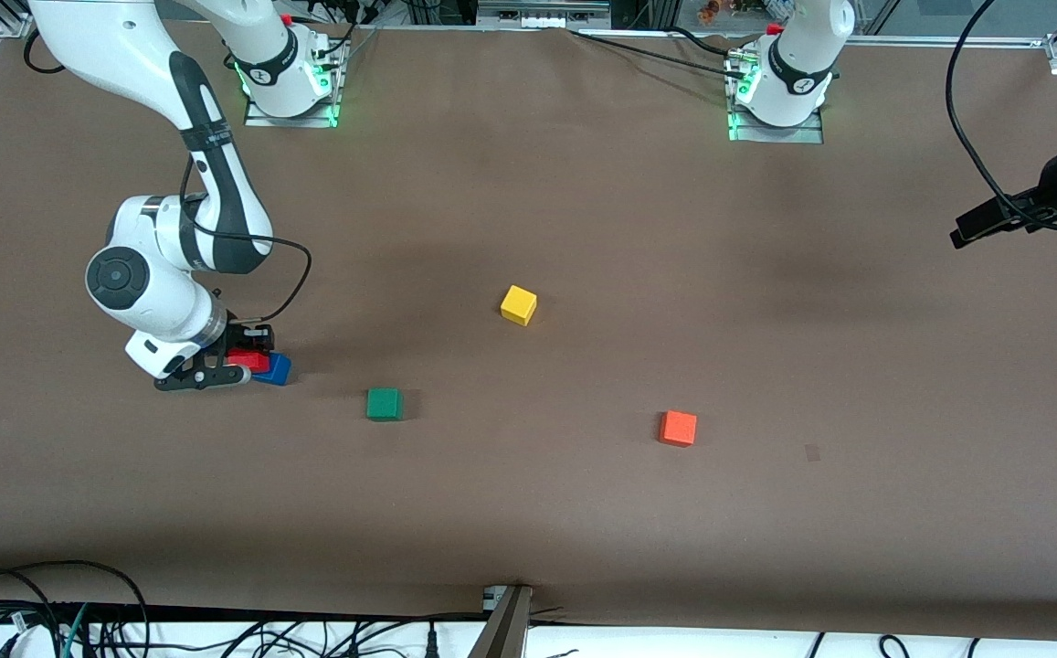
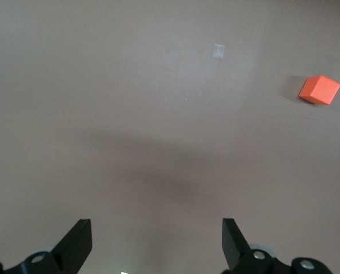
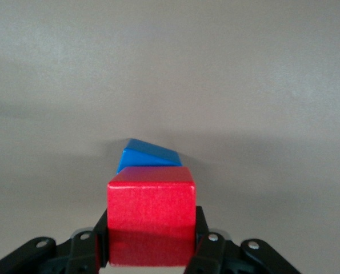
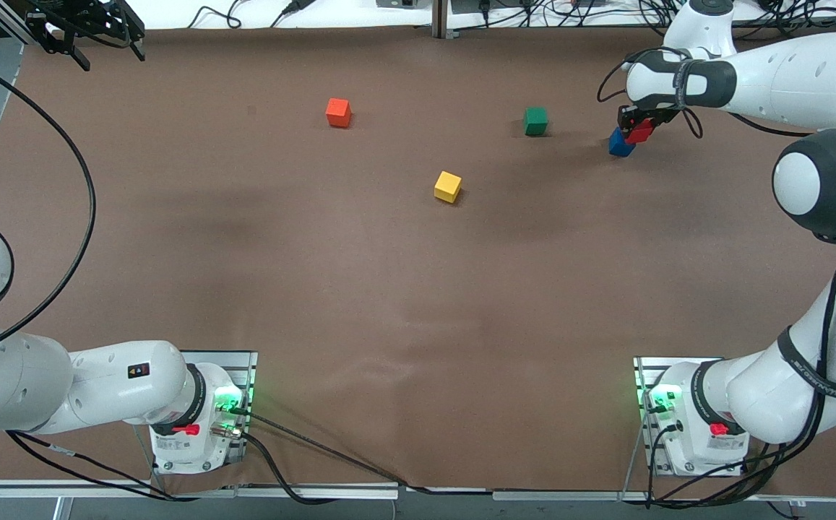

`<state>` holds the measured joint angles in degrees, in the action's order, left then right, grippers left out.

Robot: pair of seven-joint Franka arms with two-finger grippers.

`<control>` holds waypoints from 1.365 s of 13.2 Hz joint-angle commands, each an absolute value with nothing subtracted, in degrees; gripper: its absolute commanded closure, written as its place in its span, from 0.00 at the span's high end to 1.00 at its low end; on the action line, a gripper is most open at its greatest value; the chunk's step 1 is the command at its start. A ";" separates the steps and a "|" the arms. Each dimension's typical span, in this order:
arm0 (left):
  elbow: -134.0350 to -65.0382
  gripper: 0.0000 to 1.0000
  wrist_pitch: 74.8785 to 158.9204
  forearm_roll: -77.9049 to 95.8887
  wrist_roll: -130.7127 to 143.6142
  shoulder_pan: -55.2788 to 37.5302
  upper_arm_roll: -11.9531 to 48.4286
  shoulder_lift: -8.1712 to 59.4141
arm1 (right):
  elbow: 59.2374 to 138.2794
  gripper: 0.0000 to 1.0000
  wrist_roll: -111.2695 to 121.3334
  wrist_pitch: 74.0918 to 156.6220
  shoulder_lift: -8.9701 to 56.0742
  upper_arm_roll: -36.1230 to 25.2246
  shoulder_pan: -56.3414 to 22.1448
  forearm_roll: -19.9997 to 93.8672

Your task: Pass red block to right arm, stack on blue

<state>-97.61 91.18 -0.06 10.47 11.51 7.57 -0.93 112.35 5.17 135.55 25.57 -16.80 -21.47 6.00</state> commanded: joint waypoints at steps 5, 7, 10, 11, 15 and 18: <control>-91.32 1.00 84.64 -1.32 12.04 5.64 2.48 -0.18 | 113.73 0.12 5.71 136.41 24.70 -16.35 -21.01 8.96; -91.06 1.00 83.85 -1.32 11.78 3.18 0.80 -0.18 | 113.82 0.12 5.71 137.10 25.31 -16.35 -21.09 8.96; -90.18 1.00 82.27 -0.97 11.52 0.88 0.26 -0.18 | 113.73 1.00 5.19 137.38 25.75 -16.26 -21.01 9.31; -90.09 1.00 82.09 -0.97 10.47 0.70 0.35 -0.18 | 113.30 1.00 5.27 137.03 25.23 -16.17 -21.18 9.32; -88.42 1.00 80.68 -0.62 9.14 0.53 0.79 0.26 | 111.36 1.00 5.54 132.56 20.76 -16.26 -21.18 9.40; -88.42 1.00 80.68 -0.53 9.05 0.53 0.79 0.44 | 109.87 1.00 5.62 124.31 14.87 -16.78 -21.18 8.53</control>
<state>-90.67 82.17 -0.06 10.44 0.95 1.19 -0.76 110.09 5.17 129.62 19.72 -16.61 -21.37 8.66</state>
